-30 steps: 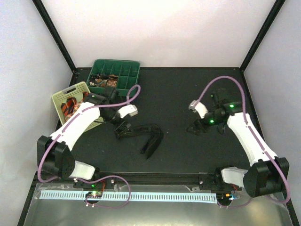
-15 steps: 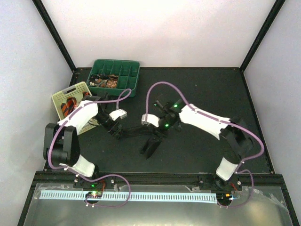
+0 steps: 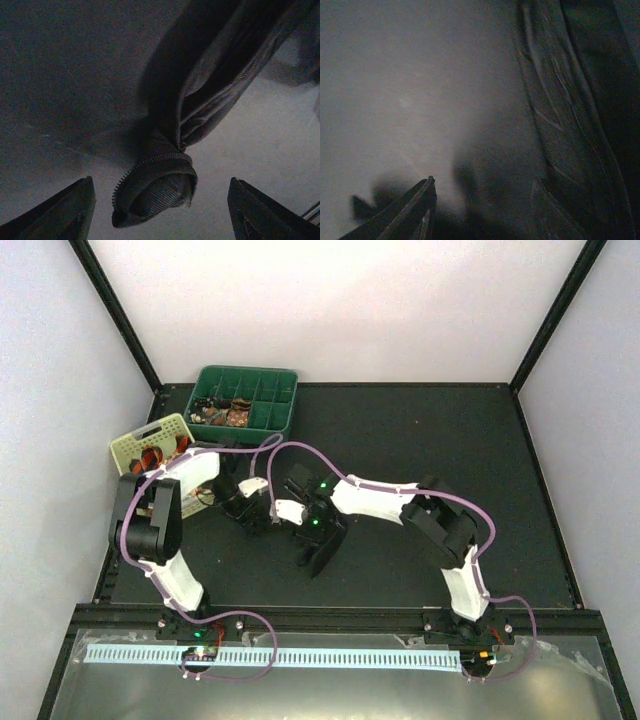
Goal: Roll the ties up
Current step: Flatten out the tie at the center of the board.
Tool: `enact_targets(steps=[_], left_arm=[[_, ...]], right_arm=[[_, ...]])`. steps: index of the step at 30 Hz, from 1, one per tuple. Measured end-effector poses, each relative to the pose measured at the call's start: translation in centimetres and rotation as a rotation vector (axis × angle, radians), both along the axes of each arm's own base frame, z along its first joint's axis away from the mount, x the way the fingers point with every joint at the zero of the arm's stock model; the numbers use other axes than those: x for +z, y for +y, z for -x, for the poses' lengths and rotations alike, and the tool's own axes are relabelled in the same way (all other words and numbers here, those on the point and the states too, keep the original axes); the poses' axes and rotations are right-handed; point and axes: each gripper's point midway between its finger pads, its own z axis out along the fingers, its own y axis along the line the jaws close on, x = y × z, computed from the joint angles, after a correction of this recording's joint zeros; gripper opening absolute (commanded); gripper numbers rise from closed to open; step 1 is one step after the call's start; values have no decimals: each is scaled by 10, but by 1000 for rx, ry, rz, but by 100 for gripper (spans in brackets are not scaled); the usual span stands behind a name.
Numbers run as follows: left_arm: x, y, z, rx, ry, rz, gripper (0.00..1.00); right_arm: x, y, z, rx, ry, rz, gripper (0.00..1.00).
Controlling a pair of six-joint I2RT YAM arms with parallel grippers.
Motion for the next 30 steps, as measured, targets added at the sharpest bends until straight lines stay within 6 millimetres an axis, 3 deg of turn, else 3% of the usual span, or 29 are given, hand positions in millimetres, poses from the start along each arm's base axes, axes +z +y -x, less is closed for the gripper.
enact_targets(steps=[4,11,17,22,24,26,30], left_arm=[[-6,2,-1,6,14,-13,68],[-18,6,-2,5,43,-45,59],[-20,10,-7,-1,46,-79,52],[-20,11,-15,-2,45,-92,51],[-20,11,-18,-3,43,-94,52],[-20,11,-21,-3,39,-95,59],[-17,9,-25,-1,25,-82,73]], right_arm=[[-23,-17,-12,-46,-69,83,50],[-20,-59,-37,-142,-170,175,49],[-1,-116,-77,-283,-192,222,53],[21,-184,-116,-427,-166,226,57],[22,-210,-126,-469,-137,234,57],[22,-239,-135,-517,-101,250,59],[31,-274,-147,-594,-48,231,69]])
